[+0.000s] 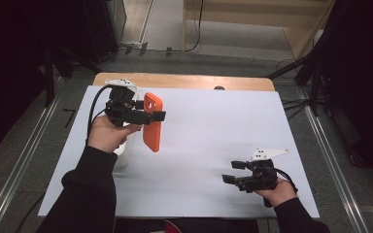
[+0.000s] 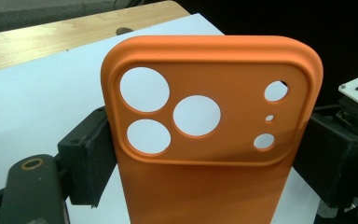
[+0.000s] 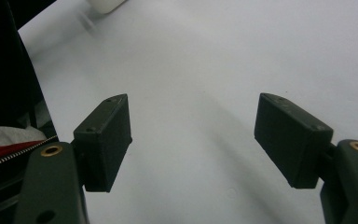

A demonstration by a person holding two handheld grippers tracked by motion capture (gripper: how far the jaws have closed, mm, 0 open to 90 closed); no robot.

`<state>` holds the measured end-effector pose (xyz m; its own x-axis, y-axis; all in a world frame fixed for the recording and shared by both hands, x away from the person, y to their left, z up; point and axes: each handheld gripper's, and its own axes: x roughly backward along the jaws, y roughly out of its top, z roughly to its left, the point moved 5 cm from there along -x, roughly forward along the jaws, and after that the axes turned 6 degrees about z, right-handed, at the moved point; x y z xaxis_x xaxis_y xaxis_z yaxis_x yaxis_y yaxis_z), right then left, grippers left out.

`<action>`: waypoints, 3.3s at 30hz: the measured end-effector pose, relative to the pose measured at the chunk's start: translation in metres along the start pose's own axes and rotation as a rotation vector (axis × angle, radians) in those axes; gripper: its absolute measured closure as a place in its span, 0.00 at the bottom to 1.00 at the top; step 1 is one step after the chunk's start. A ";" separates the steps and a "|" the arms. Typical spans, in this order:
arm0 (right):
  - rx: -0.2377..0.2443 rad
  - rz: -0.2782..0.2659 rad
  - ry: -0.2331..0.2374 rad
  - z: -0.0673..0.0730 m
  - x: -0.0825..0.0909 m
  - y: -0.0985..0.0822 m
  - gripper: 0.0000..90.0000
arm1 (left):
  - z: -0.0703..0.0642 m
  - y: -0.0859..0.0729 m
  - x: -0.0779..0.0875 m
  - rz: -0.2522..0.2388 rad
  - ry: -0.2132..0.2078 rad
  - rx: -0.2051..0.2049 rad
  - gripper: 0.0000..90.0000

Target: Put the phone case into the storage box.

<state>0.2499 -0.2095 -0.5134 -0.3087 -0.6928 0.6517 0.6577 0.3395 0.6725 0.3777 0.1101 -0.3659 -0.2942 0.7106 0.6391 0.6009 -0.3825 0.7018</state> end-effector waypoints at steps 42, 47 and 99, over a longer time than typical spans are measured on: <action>-0.019 -0.009 0.000 0.001 0.000 0.002 0.29 | 0.034 0.004 0.059 -0.069 0.089 0.058 0.17; -0.021 -0.003 0.003 0.001 0.000 0.002 0.29 | 0.040 0.003 0.067 -0.082 0.113 0.071 0.17; -0.024 -0.047 0.003 0.003 0.004 0.003 0.29 | 0.102 0.048 0.056 -0.131 0.380 0.145 0.17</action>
<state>0.2484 -0.2092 -0.5070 -0.3376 -0.7096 0.6184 0.6588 0.2911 0.6937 0.4660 0.1916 -0.3281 -0.6113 0.4694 0.6372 0.6309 -0.1971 0.7505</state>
